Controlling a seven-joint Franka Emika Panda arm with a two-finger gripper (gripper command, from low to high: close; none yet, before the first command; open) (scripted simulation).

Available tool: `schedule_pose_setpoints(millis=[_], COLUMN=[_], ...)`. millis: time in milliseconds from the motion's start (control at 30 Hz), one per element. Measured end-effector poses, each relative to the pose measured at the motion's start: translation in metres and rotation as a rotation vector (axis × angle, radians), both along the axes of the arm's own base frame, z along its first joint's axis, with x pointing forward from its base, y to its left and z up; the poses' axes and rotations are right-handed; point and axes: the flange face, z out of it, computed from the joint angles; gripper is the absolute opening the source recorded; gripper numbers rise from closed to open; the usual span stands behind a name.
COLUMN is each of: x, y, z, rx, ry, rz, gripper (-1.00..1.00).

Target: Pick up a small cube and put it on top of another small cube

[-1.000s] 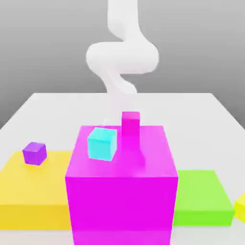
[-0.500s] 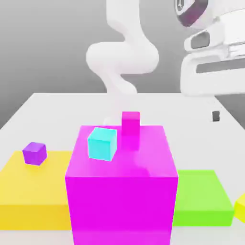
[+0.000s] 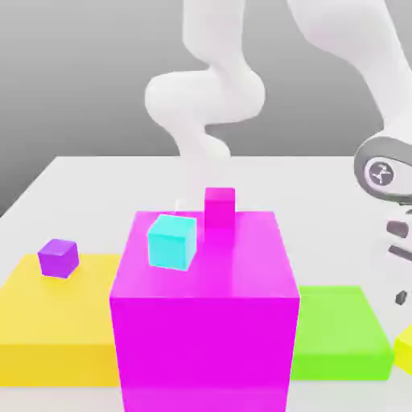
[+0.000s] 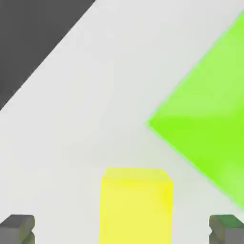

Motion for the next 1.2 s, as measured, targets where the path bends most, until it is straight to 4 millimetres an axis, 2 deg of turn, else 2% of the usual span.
schedule_pose_setpoints(millis=[67,100,267,300,333,467,533,700,833,1033,1200], x=[-0.001,-0.002,-0.002,-0.002,-0.002,-0.002,0.004,0.019,0.025,0.008,-0.017], y=[0.001,0.001,0.001,0.001,0.001,0.001,-0.013,-0.067,-0.121,-0.182,-0.234], z=[-0.029,-0.039,-0.039,-0.044,-0.04,0.008,0.034,0.094,0.137,0.194,0.233], rx=[-0.002,-0.002,0.0,0.0,-0.001,-0.001,-0.003,-0.011,-0.015,-0.016,-0.013], ry=[0.002,0.003,0.001,0.001,0.002,0.002,0.0,-0.003,-0.003,-0.001,0.001], rz=[-0.004,-0.004,-0.004,-0.004,-0.004,-0.005,0.013,0.078,0.114,0.213,0.283], gripper=[0.0,-1.0,-1.0,-1.0,-1.0,-1.0,-1.0,-1.0,-1.0,-1.0,-1.0])
